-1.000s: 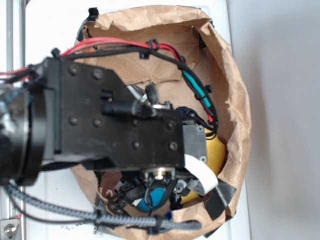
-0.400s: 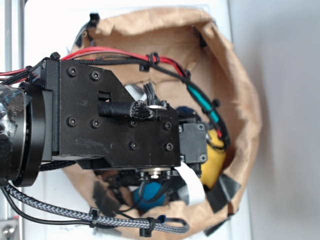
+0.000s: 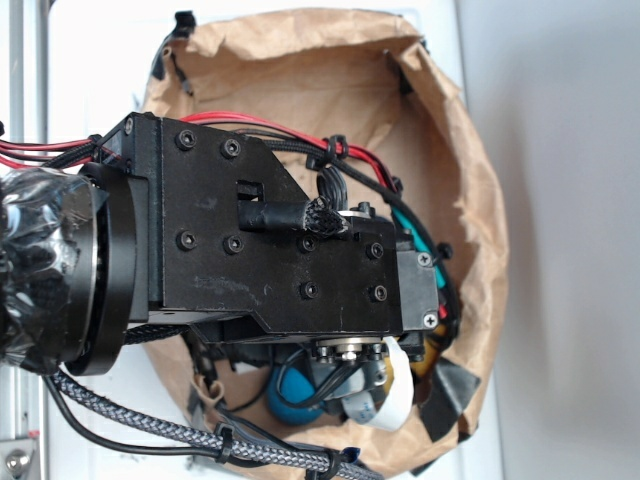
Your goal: Grab the blue ball.
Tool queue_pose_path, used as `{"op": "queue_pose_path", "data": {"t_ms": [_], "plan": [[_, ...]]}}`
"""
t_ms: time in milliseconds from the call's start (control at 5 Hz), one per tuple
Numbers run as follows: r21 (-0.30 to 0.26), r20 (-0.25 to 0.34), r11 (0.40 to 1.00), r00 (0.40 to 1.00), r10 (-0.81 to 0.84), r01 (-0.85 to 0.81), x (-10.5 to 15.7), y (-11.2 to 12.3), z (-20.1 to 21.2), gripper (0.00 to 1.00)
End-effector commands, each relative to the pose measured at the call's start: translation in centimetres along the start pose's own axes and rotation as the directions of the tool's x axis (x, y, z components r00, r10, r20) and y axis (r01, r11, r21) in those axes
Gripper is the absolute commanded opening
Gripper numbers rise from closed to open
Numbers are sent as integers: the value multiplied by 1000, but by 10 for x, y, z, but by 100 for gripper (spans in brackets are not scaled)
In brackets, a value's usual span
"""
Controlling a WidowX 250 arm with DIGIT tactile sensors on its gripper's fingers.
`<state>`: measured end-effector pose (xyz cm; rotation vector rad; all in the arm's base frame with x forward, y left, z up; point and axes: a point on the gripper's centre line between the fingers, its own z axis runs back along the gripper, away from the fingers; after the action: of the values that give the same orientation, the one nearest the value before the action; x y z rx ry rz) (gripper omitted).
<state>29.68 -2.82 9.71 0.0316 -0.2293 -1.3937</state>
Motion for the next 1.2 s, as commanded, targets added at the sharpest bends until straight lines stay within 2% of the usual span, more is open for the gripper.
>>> {"op": "queue_pose_path", "data": {"t_ms": [0,200,400,800,1000], "plan": [[24,120,952,944,-307,306,21,0,-15,100],[-88,219,932,919,-326,352,31,-4,-21,100],[-122,293,905,886,-359,407,44,-15,-8,100],[-59,348,878,834,-427,474,51,-34,17,100],[-69,367,863,817,-445,500,51,-39,20,100]]}}
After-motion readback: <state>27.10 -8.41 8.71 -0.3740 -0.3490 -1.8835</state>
